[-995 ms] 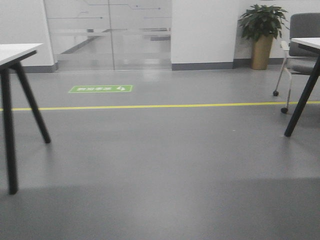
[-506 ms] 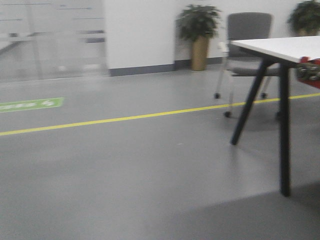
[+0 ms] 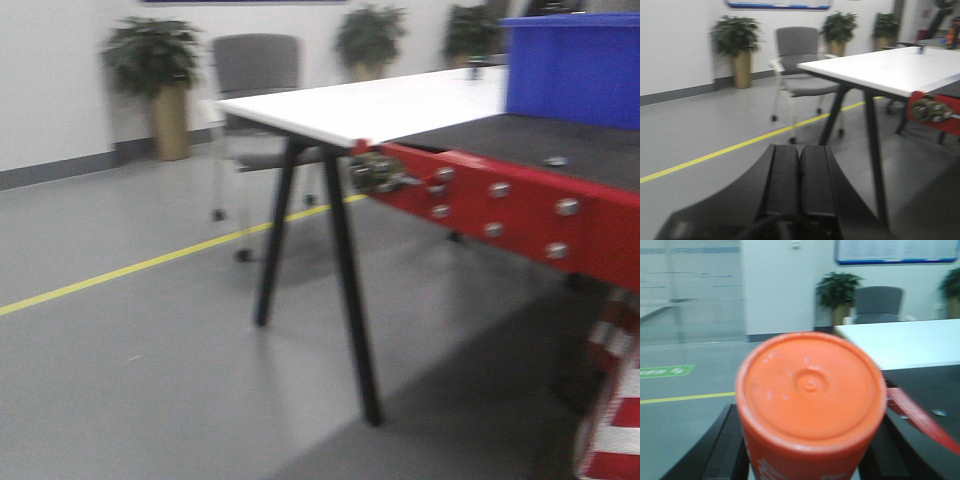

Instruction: Grab orange capacitor from left shelf to right conveyor

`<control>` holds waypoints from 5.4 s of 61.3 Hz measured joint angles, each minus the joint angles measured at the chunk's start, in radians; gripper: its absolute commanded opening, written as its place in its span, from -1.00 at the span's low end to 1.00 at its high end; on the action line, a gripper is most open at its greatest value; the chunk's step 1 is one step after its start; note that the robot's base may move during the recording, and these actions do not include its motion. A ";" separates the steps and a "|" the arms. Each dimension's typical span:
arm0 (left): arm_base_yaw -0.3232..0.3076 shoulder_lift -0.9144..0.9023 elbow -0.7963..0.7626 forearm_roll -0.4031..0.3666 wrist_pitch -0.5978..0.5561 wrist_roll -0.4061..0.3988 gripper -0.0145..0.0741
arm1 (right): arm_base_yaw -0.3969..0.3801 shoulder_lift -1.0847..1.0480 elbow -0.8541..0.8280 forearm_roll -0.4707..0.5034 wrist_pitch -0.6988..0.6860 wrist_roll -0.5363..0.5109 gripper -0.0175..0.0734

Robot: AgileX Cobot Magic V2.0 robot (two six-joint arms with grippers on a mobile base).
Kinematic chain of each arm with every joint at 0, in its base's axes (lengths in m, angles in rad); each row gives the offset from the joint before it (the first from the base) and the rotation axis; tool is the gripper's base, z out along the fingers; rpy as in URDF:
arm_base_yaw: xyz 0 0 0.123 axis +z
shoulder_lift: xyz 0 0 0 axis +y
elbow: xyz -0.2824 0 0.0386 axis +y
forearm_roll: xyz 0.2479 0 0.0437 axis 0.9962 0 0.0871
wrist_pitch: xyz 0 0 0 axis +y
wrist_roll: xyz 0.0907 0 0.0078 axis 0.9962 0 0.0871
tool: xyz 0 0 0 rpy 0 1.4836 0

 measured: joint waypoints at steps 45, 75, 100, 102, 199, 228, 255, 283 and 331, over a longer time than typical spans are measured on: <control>0.000 0.000 0.000 0.000 0.000 0.000 -0.91 | 0.000 0.000 0.000 0.000 0.000 0.000 -0.49; 0.000 0.000 0.000 0.000 0.000 0.000 -0.91 | 0.000 0.000 0.000 0.000 0.000 0.000 -0.49; 0.000 0.000 0.000 0.000 0.000 0.000 -0.91 | 0.000 0.000 0.002 0.000 -0.089 0.000 -0.49; 0.000 0.000 0.000 0.000 0.000 0.000 -0.91 | 0.000 0.000 0.004 0.000 -0.114 0.000 -0.49; 0.000 0.000 0.000 0.000 0.000 0.000 -0.91 | -0.057 1.634 0.006 0.031 -1.312 0.000 0.77; 0.000 0.000 0.000 0.000 0.000 0.000 -0.91 | -0.057 1.620 0.006 0.032 -1.318 0.000 0.76; 0.000 0.000 0.000 0.000 0.000 0.000 -0.91 | -0.057 1.220 0.006 0.032 -1.162 -0.002 0.65; 0.000 0.000 0.000 0.000 0.000 0.000 -0.91 | -0.057 0.591 0.008 0.032 -0.378 -0.002 -0.51; 0.000 0.000 0.000 0.000 0.000 0.000 -0.91 | -0.315 0.233 0.223 -0.067 -0.306 0.134 -0.50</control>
